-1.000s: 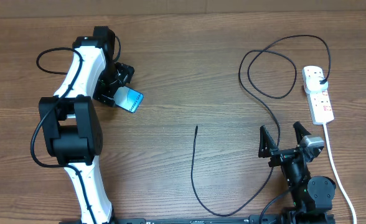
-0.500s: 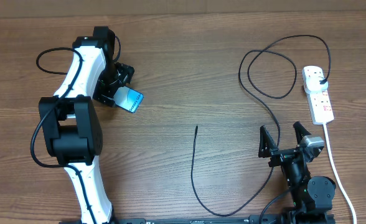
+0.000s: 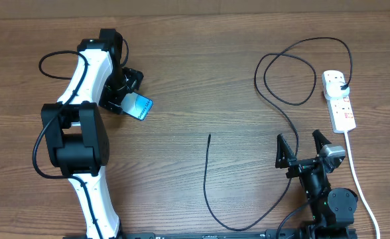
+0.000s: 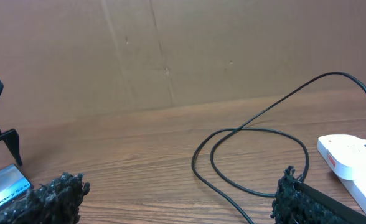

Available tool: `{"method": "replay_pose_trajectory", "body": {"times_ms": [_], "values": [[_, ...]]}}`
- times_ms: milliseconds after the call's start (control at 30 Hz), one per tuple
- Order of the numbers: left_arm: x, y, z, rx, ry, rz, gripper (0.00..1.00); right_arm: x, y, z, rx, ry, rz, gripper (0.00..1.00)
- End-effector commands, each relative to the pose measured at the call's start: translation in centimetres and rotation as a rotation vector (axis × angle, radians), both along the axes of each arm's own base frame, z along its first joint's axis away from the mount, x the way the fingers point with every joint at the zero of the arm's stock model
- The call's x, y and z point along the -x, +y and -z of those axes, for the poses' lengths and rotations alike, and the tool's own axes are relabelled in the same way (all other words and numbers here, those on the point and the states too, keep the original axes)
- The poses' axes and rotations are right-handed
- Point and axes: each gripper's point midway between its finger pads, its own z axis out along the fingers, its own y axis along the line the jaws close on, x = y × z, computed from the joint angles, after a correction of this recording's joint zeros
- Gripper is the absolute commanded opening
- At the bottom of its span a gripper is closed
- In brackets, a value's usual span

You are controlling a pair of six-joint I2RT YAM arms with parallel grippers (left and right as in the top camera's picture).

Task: Plug charger to phone and switch on socket
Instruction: 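Lower the left gripper down onto the phone, aligning with its width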

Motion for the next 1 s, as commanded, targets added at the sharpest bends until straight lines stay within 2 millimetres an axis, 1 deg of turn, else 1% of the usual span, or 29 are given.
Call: {"method": "replay_pose_trajectory", "body": {"times_ms": [0, 367, 500, 600, 633, 767, 967], "values": [[0.1, -0.1, 0.3, 0.021, 0.004, 0.03, 1.0, 0.0, 0.0, 0.2, 0.004, -0.002, 0.003, 1.0], [0.1, 0.0, 0.4, 0.02, 0.005, 0.03, 1.0, 0.0, 0.0, 0.2, 0.004, -0.002, 0.003, 1.0], [0.9, 0.0, 1.0, 0.02, 0.034, 0.007, 1.0, 0.0, 0.0, 0.2, 0.004, -0.002, 0.003, 1.0], [1.8, 0.0, 1.9, 0.019, 0.066, -0.054, 0.99, 0.0, 0.0, 0.2, 0.004, -0.002, 0.003, 1.0], [1.7, -0.1, 2.3, 0.023, 0.056, -0.056, 1.0, 0.0, 0.0, 0.2, 0.004, -0.002, 0.003, 1.0], [1.0, -0.4, 2.4, 0.04, 0.025, -0.027, 1.0, 0.0, 0.0, 0.2, 0.004, -0.002, 0.003, 1.0], [0.3, 0.0, 2.4, 0.018, -0.003, -0.002, 1.0, 0.0, 0.0, 0.2, 0.004, -0.002, 0.003, 1.0]]}}
